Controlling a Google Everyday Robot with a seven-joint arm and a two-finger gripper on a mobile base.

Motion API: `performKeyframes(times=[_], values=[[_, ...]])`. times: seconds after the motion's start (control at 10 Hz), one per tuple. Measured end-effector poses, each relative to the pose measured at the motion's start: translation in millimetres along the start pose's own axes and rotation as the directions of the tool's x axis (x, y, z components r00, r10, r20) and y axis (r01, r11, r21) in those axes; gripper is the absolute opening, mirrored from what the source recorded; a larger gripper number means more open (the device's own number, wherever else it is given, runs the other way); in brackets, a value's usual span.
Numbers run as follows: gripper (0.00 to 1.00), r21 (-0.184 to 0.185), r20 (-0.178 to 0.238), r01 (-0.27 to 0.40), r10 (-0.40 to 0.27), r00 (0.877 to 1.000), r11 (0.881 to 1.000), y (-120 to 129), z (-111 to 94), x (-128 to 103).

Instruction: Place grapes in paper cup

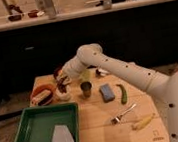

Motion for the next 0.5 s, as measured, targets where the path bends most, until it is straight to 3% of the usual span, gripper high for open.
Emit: performKeyframes(times=[0.4,0.5], values=[[0.74,0.0,0.001,0.0,0.0,1.0,1.0,0.0,0.6,-0.3],[0.79,0.0,0.001,-0.001,0.001,1.0,1.0,0.1,0.6,-0.2]])
